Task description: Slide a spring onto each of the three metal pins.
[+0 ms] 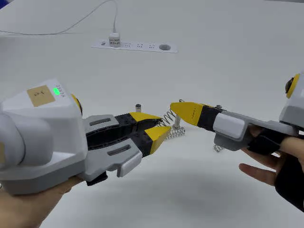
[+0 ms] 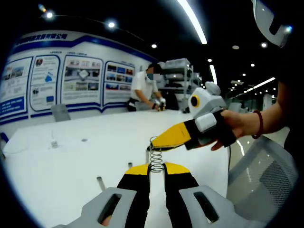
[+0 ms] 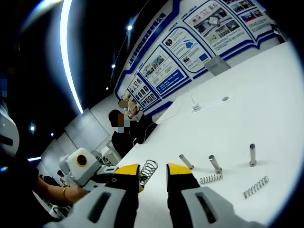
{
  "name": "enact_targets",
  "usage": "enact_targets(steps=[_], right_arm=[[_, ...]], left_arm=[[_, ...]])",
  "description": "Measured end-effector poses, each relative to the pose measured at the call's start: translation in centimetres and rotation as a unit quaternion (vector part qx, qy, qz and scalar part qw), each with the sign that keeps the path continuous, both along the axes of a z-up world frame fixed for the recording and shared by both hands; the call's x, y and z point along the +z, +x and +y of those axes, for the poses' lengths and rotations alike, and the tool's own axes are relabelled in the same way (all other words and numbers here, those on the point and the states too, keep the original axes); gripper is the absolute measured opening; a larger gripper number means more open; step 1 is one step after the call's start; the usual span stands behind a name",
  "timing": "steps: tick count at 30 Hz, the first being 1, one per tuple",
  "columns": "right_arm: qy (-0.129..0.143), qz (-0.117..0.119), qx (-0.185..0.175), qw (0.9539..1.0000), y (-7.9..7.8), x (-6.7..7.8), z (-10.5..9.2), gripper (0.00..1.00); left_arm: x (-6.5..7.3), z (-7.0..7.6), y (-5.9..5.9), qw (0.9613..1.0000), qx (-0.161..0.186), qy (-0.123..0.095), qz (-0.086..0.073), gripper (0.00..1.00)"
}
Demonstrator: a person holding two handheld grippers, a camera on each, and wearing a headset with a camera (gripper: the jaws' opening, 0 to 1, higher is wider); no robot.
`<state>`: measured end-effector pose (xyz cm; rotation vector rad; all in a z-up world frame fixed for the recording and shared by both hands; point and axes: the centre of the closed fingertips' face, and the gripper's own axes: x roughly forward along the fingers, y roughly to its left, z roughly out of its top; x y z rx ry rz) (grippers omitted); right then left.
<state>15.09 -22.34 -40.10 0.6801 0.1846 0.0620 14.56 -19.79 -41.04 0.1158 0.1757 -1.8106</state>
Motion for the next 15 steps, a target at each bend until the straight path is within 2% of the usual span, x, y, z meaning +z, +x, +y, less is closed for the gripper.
enact_targets(steps=[3,10,15], right_arm=[[0.022,-0.010,0.003,0.9997,0.04,0.30,0.23,0.19],[0.054,-0.022,0.004,0.9983,0.21,0.67,0.38,0.14],[0.065,-0.028,0.009,0.9974,0.30,0.85,0.57,0.13]], left_arm=[[0.20,-0.01,-0.09,1.0000,-0.002,-0.006,-0.002,0.10],[0.36,0.03,-0.11,0.9999,-0.004,-0.013,-0.004,0.10],[0.32,0.03,0.00,0.9999,-0.002,-0.012,-0.007,0.10]])
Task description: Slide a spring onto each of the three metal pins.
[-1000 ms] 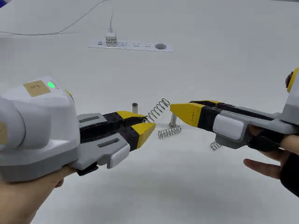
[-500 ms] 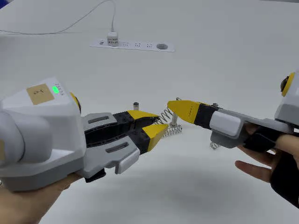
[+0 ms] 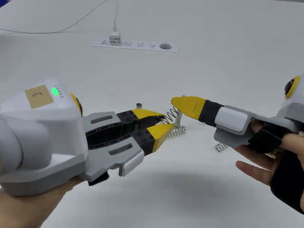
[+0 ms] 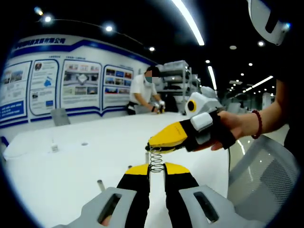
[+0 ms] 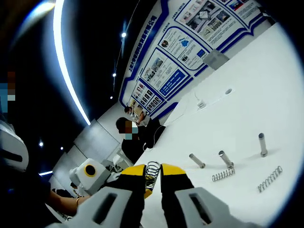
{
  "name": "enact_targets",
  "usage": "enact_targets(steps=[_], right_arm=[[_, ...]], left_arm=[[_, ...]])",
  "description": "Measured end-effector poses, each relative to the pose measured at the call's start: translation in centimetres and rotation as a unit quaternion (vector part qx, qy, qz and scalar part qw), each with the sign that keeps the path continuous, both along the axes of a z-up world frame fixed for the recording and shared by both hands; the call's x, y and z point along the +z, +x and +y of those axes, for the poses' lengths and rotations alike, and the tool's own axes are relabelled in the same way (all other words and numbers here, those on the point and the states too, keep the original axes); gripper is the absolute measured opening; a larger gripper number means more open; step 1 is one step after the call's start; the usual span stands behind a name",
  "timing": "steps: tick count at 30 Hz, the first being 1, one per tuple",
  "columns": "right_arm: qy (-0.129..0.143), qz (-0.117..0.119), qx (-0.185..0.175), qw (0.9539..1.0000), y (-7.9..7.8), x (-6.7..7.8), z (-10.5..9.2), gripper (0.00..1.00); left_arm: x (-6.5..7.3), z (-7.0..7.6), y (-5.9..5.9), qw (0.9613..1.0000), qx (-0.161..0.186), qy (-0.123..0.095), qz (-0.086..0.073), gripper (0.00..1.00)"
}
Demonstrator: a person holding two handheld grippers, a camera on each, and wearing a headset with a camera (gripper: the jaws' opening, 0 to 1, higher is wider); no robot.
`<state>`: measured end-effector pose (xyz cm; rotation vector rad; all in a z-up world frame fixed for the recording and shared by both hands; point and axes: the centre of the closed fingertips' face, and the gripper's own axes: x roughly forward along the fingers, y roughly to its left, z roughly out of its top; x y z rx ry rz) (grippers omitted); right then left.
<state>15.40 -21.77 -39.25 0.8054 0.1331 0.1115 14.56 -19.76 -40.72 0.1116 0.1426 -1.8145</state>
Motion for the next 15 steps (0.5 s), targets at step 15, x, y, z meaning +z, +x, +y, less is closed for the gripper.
enact_targets(steps=[15], right_arm=[[-0.118,0.020,0.014,0.9927,0.8,-0.5,0.6,0.11]], left_arm=[[-2.0,0.3,0.5,0.9980,0.024,0.052,-0.026,0.14]])
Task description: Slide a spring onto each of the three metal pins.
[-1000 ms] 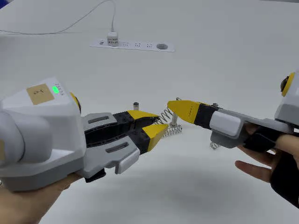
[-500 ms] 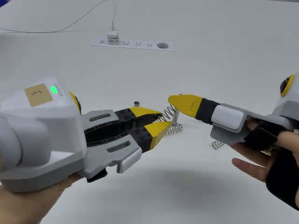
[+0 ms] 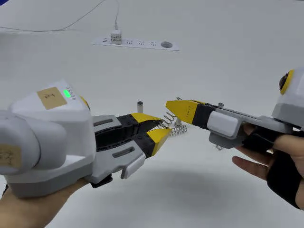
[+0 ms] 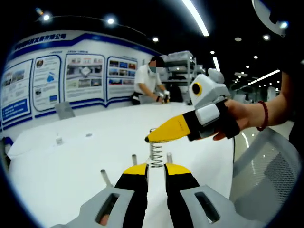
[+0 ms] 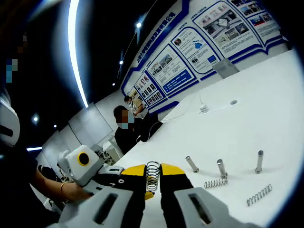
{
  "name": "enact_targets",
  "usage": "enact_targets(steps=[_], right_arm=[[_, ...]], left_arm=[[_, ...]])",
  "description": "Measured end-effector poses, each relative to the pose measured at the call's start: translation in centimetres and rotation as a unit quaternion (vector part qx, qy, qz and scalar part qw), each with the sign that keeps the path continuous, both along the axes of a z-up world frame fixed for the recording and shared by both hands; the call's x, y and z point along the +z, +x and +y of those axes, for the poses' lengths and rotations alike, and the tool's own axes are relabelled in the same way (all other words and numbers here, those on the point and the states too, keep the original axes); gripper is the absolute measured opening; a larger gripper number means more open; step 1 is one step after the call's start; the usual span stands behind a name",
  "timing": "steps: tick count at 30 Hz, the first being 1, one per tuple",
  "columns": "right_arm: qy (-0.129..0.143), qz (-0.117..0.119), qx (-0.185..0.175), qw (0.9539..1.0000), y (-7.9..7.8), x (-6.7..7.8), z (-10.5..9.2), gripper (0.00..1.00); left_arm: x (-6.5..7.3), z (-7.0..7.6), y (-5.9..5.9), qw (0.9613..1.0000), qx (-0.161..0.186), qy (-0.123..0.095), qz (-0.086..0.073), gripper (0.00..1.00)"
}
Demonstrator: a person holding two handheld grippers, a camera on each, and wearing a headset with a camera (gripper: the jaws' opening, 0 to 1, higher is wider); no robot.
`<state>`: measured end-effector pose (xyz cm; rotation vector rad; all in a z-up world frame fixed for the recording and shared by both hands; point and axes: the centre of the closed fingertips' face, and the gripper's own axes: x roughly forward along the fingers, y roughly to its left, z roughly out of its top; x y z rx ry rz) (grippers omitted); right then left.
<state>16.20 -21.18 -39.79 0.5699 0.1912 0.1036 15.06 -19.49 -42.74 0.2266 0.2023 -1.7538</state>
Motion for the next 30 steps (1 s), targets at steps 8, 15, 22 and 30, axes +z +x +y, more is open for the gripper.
enact_targets(steps=[8,15,22,30], right_arm=[[-0.048,-0.003,-0.013,0.9988,0.5,0.1,-0.8,0.11],[-0.095,-0.002,-0.023,0.9953,1.7,0.1,-1.9,0.11],[-0.129,-0.001,-0.017,0.9915,3.4,0.2,-2.4,0.11],[-0.170,0.001,-0.017,0.9854,5.5,-0.2,-2.9,0.12]], left_arm=[[-1.3,0.3,1.1,0.9990,0.025,0.034,-0.014,0.27],[-2.3,0.6,1.9,0.9974,0.039,0.055,-0.026,0.35],[-2.8,0.7,2.1,0.9964,0.051,0.065,-0.020,0.42],[-3.1,0.8,2.6,0.9954,0.063,0.069,-0.020,0.51]])
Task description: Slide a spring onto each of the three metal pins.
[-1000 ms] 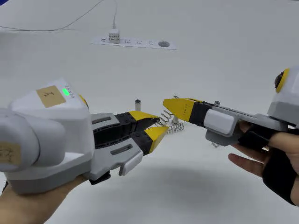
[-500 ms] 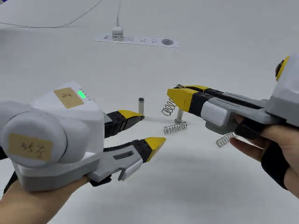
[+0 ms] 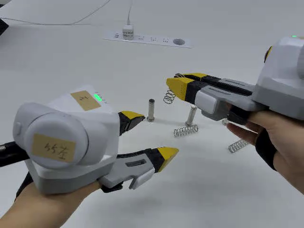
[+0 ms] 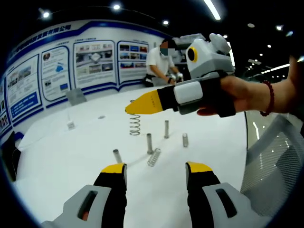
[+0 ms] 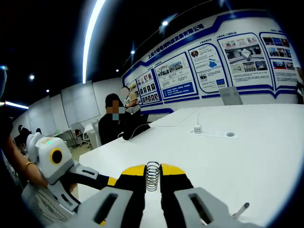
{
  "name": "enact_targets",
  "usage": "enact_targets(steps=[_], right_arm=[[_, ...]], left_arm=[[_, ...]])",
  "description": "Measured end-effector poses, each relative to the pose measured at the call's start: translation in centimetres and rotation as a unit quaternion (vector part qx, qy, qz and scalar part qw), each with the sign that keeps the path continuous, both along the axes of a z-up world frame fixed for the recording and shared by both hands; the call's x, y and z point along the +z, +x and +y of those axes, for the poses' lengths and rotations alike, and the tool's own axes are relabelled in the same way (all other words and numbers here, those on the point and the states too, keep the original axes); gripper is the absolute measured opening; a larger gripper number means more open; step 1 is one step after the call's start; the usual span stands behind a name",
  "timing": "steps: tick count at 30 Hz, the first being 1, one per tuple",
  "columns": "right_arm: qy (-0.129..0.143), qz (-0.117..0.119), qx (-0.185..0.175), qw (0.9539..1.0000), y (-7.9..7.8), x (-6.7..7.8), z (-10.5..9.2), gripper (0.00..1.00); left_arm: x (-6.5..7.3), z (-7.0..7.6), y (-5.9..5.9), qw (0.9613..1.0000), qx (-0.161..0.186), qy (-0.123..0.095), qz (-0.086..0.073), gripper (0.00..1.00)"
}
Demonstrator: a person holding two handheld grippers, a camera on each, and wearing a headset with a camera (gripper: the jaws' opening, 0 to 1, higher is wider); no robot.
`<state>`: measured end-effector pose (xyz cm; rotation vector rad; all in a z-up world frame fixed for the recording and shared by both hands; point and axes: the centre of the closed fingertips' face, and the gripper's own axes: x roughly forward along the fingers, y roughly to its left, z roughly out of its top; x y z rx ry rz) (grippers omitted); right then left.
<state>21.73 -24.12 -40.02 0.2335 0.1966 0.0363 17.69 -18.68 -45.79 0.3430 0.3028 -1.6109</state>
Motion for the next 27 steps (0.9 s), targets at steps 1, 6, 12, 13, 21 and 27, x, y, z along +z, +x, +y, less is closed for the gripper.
enact_targets(steps=[1,6,12,13,21,27], right_arm=[[-0.005,0.001,-0.001,1.0000,0.2,-0.1,-0.1,0.12],[-0.025,0.007,-0.001,0.9997,1.2,-0.6,-0.4,0.12],[-0.040,0.016,-0.003,0.9991,2.3,-1.5,-0.9,0.12],[-0.042,0.018,-0.004,0.9990,2.4,-1.7,-0.9,0.12],[-0.058,0.024,-0.003,0.9980,3.7,-2.9,-1.3,0.12],[-0.061,0.033,-0.003,0.9976,4.1,-3.9,-1.4,0.12]], left_arm=[[0.0,0.0,0.0,1.0000,0.001,-0.001,0.001,0.52],[-0.1,0.0,0.4,1.0000,0.009,0.001,-0.001,0.57],[-0.2,0.0,0.7,0.9999,0.016,0.004,-0.002,0.60],[-0.2,0.0,0.8,0.9998,0.018,0.005,-0.003,0.61],[-0.2,0.0,1.4,0.9995,0.030,0.006,-0.002,0.65],[-0.3,0.0,1.6,0.9994,0.034,0.007,0.001,0.66]])
